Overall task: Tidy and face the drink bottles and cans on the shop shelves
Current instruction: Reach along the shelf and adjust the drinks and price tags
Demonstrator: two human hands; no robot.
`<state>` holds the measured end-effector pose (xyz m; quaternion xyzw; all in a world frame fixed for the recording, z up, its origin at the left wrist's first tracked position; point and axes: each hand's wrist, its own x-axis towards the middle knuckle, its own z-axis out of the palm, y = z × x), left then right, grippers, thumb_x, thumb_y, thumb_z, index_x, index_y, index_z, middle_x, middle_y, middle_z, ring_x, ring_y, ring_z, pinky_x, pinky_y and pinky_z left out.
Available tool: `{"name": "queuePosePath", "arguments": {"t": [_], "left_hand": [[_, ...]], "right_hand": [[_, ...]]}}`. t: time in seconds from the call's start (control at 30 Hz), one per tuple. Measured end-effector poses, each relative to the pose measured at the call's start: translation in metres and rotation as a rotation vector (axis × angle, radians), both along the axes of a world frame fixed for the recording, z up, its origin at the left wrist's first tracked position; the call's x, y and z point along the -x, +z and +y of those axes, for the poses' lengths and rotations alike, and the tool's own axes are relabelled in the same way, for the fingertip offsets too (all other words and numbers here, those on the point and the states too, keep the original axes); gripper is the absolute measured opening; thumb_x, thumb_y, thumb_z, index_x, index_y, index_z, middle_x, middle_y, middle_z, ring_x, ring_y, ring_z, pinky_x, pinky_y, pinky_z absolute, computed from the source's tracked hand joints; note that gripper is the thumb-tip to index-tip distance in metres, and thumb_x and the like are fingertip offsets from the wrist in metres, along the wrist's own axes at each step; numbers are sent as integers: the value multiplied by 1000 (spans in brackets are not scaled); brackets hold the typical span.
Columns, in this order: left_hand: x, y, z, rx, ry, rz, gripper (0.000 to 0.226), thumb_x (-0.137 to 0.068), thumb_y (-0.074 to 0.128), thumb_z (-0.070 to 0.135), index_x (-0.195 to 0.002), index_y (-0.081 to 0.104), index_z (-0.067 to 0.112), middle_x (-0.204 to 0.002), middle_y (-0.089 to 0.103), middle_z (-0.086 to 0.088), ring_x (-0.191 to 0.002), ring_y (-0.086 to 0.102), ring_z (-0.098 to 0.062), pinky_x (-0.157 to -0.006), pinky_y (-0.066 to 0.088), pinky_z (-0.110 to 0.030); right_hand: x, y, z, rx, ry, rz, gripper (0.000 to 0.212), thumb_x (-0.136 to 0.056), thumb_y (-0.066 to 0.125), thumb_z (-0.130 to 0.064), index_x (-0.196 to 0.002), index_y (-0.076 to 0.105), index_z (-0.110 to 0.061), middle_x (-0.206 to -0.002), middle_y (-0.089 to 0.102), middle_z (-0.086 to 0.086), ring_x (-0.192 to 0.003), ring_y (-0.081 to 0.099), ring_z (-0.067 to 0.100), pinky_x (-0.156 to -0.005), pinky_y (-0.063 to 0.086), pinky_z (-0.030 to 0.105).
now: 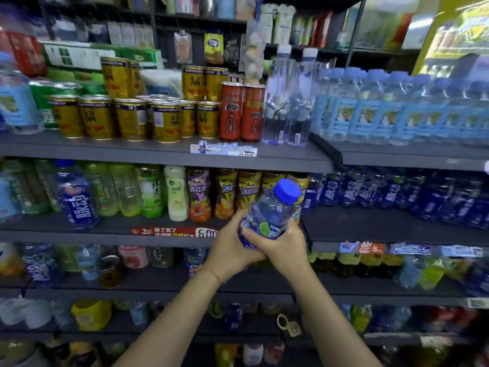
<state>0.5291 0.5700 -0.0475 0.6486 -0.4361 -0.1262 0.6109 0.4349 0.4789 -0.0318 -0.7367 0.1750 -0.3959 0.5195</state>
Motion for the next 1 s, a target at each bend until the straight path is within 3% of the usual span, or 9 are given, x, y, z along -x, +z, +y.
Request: {"name": "queuePosePath", "arguments": {"t": [0.13,0.27,0.37,0.5,0.67,0.77,0.87,0.93,1.0], "left_hand": [[28,-2,-88,-84,-107,-135,78,-67,85,6,-135,51,27,-132,62,8,-124,58,-12,-105,48,-37],[50,-6,-171,-353,-96,-272,73,-73,77,39,-139,48,27,-138,52,5,-130,48,-12,-110,41,-33],[62,-7,-215,-535,15,-296,70,-89,68,30,-149,33,22,-152,34,-3,-141,32,-18,-105,28,-19],[61,-8,-262,-667,218,-249,80,-92,59,30,-154,9,40,-165,-4,-2,-151,12,-26,-119,25,-37],[54,-1,-297,-705,350,-213,82,-92,57,32,-154,5,43,-165,-10,-2,-151,9,-28,-118,26,-38],[51,-4,-308,-752,372,-219,85,-90,59,37,-155,3,39,-165,-9,0,-150,10,-31,-118,27,-45],[54,-7,-313,-743,378,-209,86,-91,60,36,-156,3,34,-164,-12,-1,-150,8,-31,-119,25,-41],[55,-7,-316,-737,383,-210,86,-91,60,36,-157,5,32,-164,-13,-1,-150,10,-30,-117,25,-39],[55,-8,-316,-728,385,-194,85,-91,60,36,-157,6,32,-164,-13,0,-150,11,-29,-116,26,-38]], "right_hand": [[40,-15,-78,66,-209,-77,62,-58,94,-28,-110,62,-24,-101,71,-13,-94,67,1,-80,53,17],[75,-27,-172,79,-270,-46,55,-60,91,-42,-105,59,-37,-99,71,-15,-92,67,1,-78,54,24],[81,-35,-236,37,-281,13,57,-60,87,-52,-107,60,-34,-100,71,-13,-94,67,5,-78,55,31],[57,-31,-301,95,-250,178,77,-59,85,-57,-118,60,-16,-112,64,3,-103,61,20,-78,49,30],[17,-39,-349,99,-143,372,94,-52,78,-73,-124,56,-17,-121,63,8,-109,62,26,-81,53,35],[0,-44,-366,108,-162,394,87,-64,83,-60,-125,53,-7,-126,60,17,-108,62,31,-76,52,35],[-8,-47,-373,120,-139,439,82,-78,80,-41,-136,41,2,-142,45,27,-121,54,37,-86,50,38],[-4,-52,-372,127,-94,437,67,-86,74,-19,-139,38,1,-145,40,27,-126,49,35,-86,46,31],[6,-54,-368,109,-85,381,58,-88,67,-5,-138,38,0,-142,42,21,-117,49,22,-81,38,20]]}}
